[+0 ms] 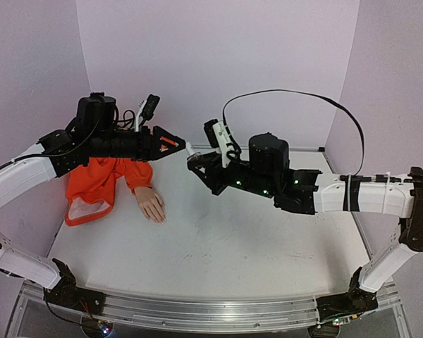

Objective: Paint the nails

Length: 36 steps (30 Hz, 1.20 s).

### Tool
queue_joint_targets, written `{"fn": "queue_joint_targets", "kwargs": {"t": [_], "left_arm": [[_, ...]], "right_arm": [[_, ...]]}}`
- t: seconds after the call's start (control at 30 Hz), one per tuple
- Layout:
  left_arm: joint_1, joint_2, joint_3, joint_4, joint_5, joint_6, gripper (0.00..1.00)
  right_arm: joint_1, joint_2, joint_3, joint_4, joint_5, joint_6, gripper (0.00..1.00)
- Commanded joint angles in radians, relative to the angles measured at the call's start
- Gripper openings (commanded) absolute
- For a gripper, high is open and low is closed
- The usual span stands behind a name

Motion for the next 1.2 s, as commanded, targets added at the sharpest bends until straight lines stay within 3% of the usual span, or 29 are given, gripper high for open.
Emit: {"fn": "queue_joint_targets", "kwargs": {"t": [0.0, 0.27, 0.6, 0.7, 0.83, 0.9, 1.03, 1.1, 1.17], "left_arm": [[-0.002, 0.023, 0.014, 0.032, -0.014, -0.039, 0.59], [-0.002, 0.036, 0.012, 0.037, -0.022, -0.04, 0.44], [-0.009, 0.07, 0.014, 0.074, 0.08, -0.028, 0.06], [-0.031, 0.086, 0.028, 0.093, 0.167, 0.019, 0.0], [-0.085, 0.107, 0.07, 0.102, 0.341, 0.133, 0.0], [-0.129, 0.101, 0.077, 0.104, 0.451, 0.227, 0.0], [-0.172, 0.061, 0.066, 0.109, 0.594, 0.34, 0.0], [-0.173, 0.04, 0.058, 0.11, 0.624, 0.361, 0.0], [-0.173, 0.027, 0.052, 0.111, 0.596, 0.369, 0.0]], "right_arm": [[0.043, 0.027, 0.09, 0.025, 0.093, -0.051, 0.0], [0.071, 0.065, 0.127, 0.017, 0.114, -0.077, 0.0], [0.079, 0.09, 0.144, 0.023, 0.12, -0.071, 0.0], [0.073, 0.074, 0.117, 0.051, 0.07, -0.076, 0.0], [0.011, 0.018, 0.059, 0.106, -0.181, -0.047, 0.0], [-0.044, -0.028, 0.0, 0.193, -0.439, -0.011, 0.0], [-0.1, -0.11, -0.129, 0.552, -1.052, 0.107, 0.0], [-0.098, -0.127, -0.143, 0.611, -1.109, 0.157, 0.0], [-0.099, -0.144, -0.161, 0.606, -1.013, 0.156, 0.0]]}}
